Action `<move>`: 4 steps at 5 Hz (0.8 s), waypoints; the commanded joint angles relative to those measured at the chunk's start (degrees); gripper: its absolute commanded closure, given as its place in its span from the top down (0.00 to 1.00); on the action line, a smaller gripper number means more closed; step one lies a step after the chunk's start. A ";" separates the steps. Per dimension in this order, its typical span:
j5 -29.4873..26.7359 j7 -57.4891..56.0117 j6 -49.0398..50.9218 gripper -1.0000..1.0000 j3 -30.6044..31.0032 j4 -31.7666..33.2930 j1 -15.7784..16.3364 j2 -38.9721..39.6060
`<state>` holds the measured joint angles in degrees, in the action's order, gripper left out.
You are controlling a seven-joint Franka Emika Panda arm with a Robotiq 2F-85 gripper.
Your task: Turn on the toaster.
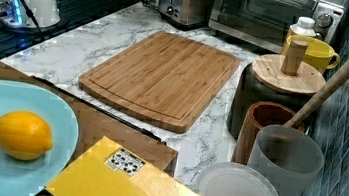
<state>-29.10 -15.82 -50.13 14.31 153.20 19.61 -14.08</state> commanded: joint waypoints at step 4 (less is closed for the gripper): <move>-15.95 -20.49 -12.74 0.00 1.57 16.63 6.89 8.38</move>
<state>-39.89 -30.66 -58.92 13.58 157.23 20.97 -12.48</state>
